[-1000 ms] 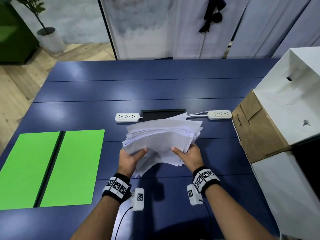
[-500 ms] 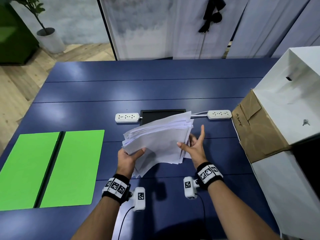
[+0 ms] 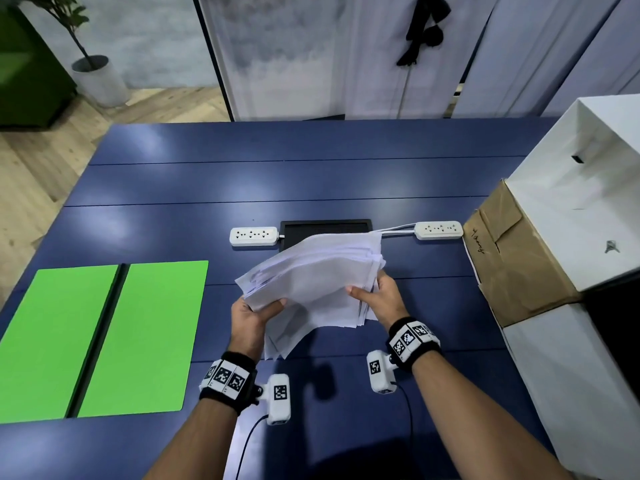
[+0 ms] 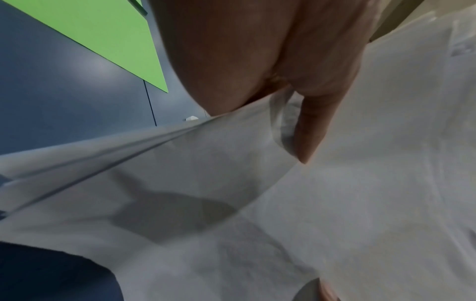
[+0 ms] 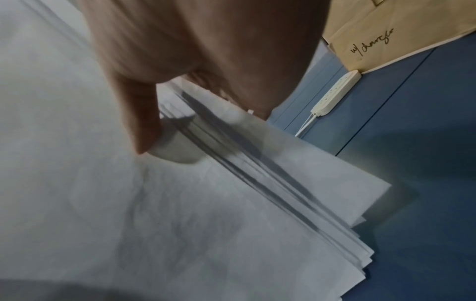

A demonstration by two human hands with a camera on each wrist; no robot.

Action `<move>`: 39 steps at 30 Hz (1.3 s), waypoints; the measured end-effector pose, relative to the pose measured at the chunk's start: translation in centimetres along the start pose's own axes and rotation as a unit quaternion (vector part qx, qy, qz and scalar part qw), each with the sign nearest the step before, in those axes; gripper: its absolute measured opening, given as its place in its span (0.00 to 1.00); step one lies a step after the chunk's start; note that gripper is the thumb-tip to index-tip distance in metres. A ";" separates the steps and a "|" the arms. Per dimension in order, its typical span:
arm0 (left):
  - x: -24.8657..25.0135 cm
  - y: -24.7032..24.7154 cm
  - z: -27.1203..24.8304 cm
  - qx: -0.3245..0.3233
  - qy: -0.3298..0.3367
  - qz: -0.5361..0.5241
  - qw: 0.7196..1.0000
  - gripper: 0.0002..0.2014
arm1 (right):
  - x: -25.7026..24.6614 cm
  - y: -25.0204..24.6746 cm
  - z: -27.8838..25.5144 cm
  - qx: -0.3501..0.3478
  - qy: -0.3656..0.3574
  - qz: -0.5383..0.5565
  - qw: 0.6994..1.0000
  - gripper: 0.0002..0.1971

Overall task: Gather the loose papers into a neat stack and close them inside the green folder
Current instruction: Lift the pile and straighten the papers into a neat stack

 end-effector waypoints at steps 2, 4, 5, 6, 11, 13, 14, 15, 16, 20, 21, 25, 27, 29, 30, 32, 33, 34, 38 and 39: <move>0.0 -0.1 0.0 0.001 0.003 0.008 1.000 0.16 | 0.0 0.2 -0.4 0.001 0.007 0.008 1.000 0.22; 0.1 -0.1 0.0 -0.002 0.004 0.020 1.000 0.14 | 0.2 0.3 -0.7 0.008 0.008 0.018 1.000 0.25; 0.1 0.0 -0.1 -0.009 -0.001 0.023 1.000 0.14 | 0.4 0.3 -1.0 0.011 0.014 0.020 1.000 0.26; 0.0 0.1 -0.1 -0.014 -0.009 0.027 0.999 0.12 | 0.6 0.5 -1.2 0.010 0.019 0.021 1.000 0.25; -0.1 0.8 -0.7 0.015 0.037 0.081 0.996 0.08 | 0.6 1.5 -2.4 0.055 0.013 0.018 0.998 0.14; 0.0 1.3 -1.0 0.031 0.066 0.082 0.994 0.09 | 0.3 2.0 -2.7 0.100 -0.001 0.029 0.995 0.08; 0.0 1.5 -1.2 0.035 0.076 0.080 0.993 0.09 | 0.3 2.3 -2.9 0.120 -0.004 0.036 0.992 0.08; -0.1 1.6 -1.4 0.038 0.083 0.077 0.993 0.09 | 0.4 2.6 -3.1 0.133 -0.004 0.040 0.990 0.08; -0.2 1.8 -1.6 0.040 0.086 0.075 0.993 0.10 | 0.7 2.8 -3.3 0.141 -0.002 0.044 0.989 0.09; -0.3 1.9 -1.9 0.030 0.082 0.063 0.994 0.17 | 1.2 3.2 -3.7 0.106 0.015 0.033 0.994 0.23; 0.0 1.7 -1.8 0.026 0.080 0.064 0.994 0.18 | 0.8 3.0 -3.6 0.097 0.014 0.031 0.995 0.26; 1.3 0.6 -0.6 -0.004 0.065 0.055 0.996 0.19 | -2.5 1.8 -2.6 0.078 -0.028 0.061 0.995 0.29; 1.7 0.3 -0.2 -0.011 0.061 0.056 0.997 0.22 | -5.1 1.7 -2.5 0.090 -0.071 0.081 0.990 0.29; 1.9 0.3 -0.1 -0.018 0.056 0.054 0.997 0.22 | -7.2 2.2 -2.7 0.113 -0.109 0.088 0.984 0.31; 2.0 0.5 -0.2 -0.021 0.055 0.053 0.997 0.20 | -8.1 2.4 -2.8 0.130 -0.124 0.088 0.980 0.30; 1.9 0.7 -0.4 -0.024 0.058 0.056 0.996 0.18 | -9.4 2.8 -2.9 0.172 -0.141 0.075 0.972 0.28; 1.8 0.7 -0.5 -0.025 0.061 0.058 0.996 0.17 | -9.8 2.9 -2.8 0.194 -0.146 0.065 0.968 0.26; 1.8 0.8 -0.6 -0.025 0.061 0.058 0.996 0.16 | -10.1 3.0 -2.8 0.213 -0.149 0.056 0.964 0.25; 1.7 0.8 -0.8 -0.023 0.070 0.068 0.995 0.15 | -10.0 3.2 -2.5 0.257 -0.132 0.042 0.956 0.20; 1.7 0.7 -0.8 -0.023 0.072 0.070 0.995 0.15 | -9.9 3.2 -2.5 0.261 -0.131 0.037 0.956 0.19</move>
Point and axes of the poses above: each hand's wrist, its own z-axis towards the middle knuckle, its own y-axis out of the palm, x = y × z, the point moved 5 cm from there along z, towards the middle knuckle, and after that the axes turned 13 degrees about -y, right-handed, at the moved point
